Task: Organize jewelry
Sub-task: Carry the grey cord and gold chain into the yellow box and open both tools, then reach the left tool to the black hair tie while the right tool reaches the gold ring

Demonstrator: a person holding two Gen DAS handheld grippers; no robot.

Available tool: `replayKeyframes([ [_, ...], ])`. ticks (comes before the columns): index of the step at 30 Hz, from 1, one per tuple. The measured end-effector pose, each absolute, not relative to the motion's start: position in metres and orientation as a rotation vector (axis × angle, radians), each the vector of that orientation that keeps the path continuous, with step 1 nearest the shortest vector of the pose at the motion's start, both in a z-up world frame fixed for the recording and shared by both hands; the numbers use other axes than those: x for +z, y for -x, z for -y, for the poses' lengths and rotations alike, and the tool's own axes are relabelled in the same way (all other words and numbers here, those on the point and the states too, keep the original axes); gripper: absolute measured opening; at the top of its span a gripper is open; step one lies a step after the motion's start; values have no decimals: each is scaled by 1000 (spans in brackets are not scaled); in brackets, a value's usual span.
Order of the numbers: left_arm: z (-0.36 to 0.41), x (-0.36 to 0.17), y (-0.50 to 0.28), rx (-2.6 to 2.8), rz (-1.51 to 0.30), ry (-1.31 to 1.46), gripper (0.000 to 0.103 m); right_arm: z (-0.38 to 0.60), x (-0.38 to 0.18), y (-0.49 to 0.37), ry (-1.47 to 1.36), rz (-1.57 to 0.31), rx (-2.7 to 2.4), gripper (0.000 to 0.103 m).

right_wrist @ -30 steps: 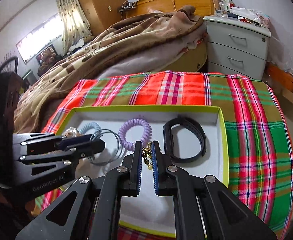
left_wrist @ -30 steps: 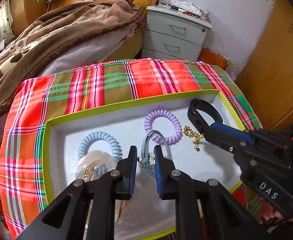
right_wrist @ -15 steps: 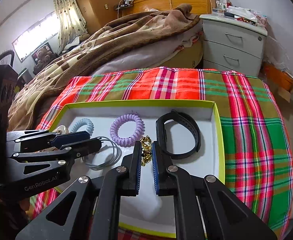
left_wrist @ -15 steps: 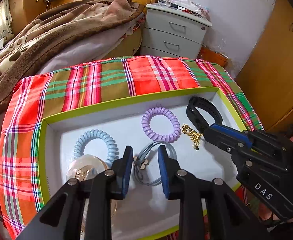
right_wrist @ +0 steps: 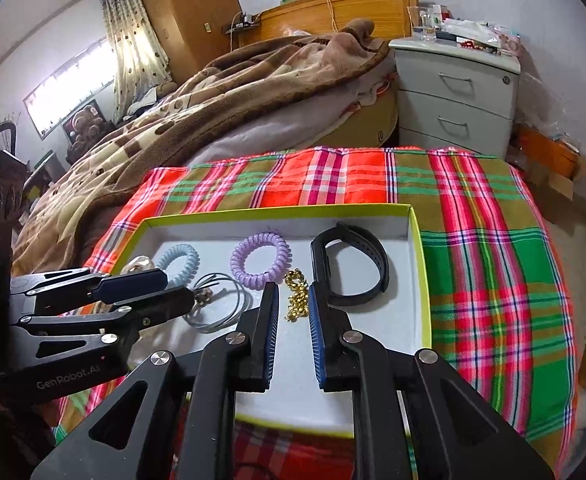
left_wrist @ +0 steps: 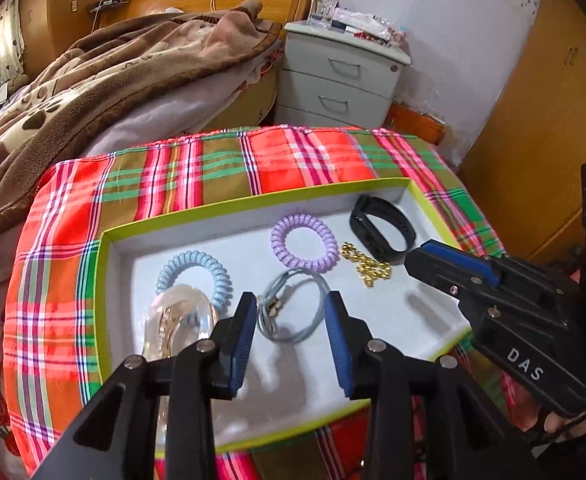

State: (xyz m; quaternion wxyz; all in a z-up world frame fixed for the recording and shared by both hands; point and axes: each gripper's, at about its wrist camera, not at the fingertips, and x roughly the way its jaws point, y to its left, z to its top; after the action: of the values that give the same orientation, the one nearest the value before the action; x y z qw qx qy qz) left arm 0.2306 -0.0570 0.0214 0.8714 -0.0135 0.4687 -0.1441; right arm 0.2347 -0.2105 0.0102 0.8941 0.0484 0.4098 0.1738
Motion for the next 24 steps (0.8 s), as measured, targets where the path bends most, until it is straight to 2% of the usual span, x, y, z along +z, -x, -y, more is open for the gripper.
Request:
replayKeyframes([
  [2,54,26,-223,-313,-975,47,38,212,14,-229,-100,-841,355,17],
  [8,47,34,-195,-344,-957,59,38,216,23,-207,-109,-818,351,30],
  [24,43,5,-137,-406,-1024,66,38,232,22,-155,-122,-798,321,30],
])
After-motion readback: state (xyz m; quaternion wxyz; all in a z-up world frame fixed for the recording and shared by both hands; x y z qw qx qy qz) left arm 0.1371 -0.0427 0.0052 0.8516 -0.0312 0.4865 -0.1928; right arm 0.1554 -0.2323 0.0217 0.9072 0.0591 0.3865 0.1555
